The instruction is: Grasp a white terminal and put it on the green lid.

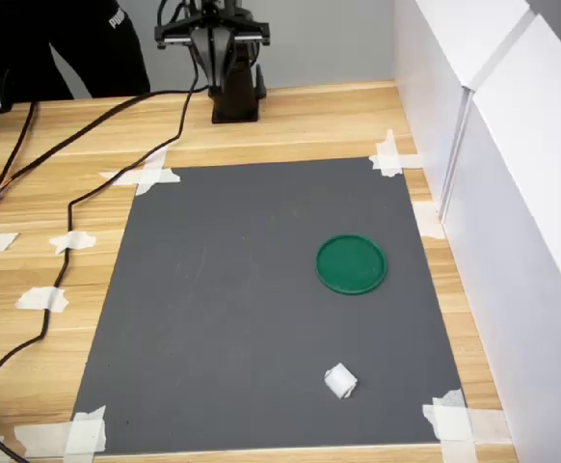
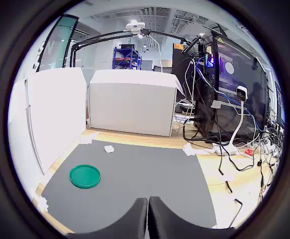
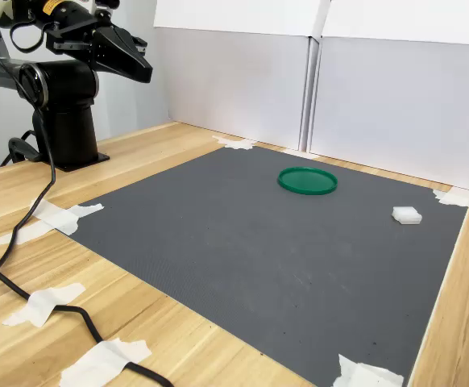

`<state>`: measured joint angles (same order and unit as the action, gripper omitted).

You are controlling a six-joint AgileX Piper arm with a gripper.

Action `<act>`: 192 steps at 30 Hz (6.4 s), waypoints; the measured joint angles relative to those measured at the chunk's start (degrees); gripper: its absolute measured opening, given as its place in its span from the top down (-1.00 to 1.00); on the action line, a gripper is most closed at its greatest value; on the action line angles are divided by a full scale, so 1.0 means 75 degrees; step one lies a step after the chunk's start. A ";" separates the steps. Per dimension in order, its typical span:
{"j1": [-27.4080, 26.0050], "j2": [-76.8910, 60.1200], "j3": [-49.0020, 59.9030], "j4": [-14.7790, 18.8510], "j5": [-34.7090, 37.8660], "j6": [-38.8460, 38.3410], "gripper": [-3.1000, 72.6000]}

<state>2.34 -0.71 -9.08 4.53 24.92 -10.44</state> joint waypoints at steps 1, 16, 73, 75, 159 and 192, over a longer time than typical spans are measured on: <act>0.0000 0.0000 0.0000 0.0000 0.0000 0.0000 0.96; 0.0000 0.0000 0.0000 0.0000 0.0000 0.0000 0.96; 0.0000 0.8824 -0.6488 0.1216 0.3771 -0.4400 0.31; 0.0000 0.9019 -0.6658 0.1133 0.3874 -0.4409 0.01; 0.1598 1.6578 -1.1956 0.0641 0.2335 -0.4114 -0.93; 0.1598 1.6706 -1.1965 0.0740 0.2158 -0.3470 0.20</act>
<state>14.33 124.59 -98.82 10.08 41.10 -36.46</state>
